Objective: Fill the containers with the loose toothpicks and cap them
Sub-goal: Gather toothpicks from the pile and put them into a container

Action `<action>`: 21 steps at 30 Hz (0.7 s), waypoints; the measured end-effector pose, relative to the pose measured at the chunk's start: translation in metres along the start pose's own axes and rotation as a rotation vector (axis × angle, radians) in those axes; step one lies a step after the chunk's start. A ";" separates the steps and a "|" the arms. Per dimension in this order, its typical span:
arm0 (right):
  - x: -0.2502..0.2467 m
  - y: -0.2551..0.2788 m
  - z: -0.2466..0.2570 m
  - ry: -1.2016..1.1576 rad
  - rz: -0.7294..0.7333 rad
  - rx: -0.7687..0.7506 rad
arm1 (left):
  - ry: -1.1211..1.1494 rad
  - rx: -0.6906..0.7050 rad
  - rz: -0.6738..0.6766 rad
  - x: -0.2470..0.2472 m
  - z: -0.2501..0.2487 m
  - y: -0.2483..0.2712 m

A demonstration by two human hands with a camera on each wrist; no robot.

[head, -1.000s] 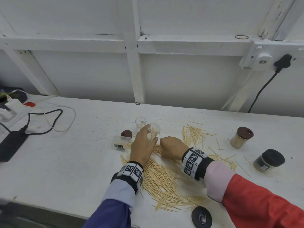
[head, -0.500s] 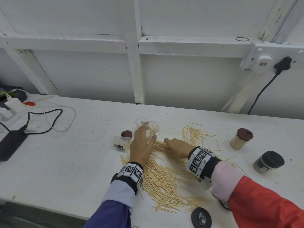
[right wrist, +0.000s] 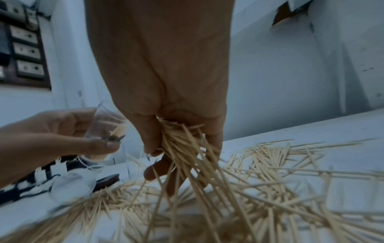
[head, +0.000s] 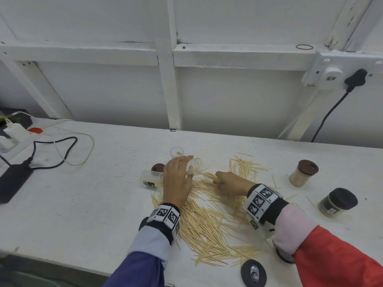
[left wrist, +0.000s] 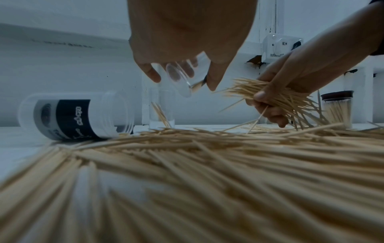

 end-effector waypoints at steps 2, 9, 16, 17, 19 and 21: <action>-0.005 0.001 -0.001 -0.058 -0.022 -0.009 | 0.024 -0.023 -0.007 -0.001 0.001 0.000; -0.017 0.010 -0.002 -0.415 -0.052 -0.079 | 0.030 -0.065 -0.017 -0.002 0.002 -0.001; -0.026 0.014 -0.003 -0.544 -0.075 -0.121 | 0.014 -0.110 0.030 0.003 0.008 0.000; -0.027 0.016 0.000 -0.559 -0.083 -0.144 | 0.016 -0.119 0.037 0.004 0.009 0.000; -0.029 0.018 0.006 -0.605 -0.097 -0.186 | 0.023 -0.131 0.054 0.006 0.010 0.001; -0.031 0.018 0.007 -0.661 -0.124 -0.198 | 0.033 -0.138 0.069 0.007 0.011 0.001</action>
Point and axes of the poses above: each hand's wrist, its own y-axis away from the middle knuckle, its own x-axis out of the palm, z = x × y, the point moved 8 cm from there along -y, towards the middle knuckle, and after that the axes turned 3 degrees about x, right-handed, at the moved point
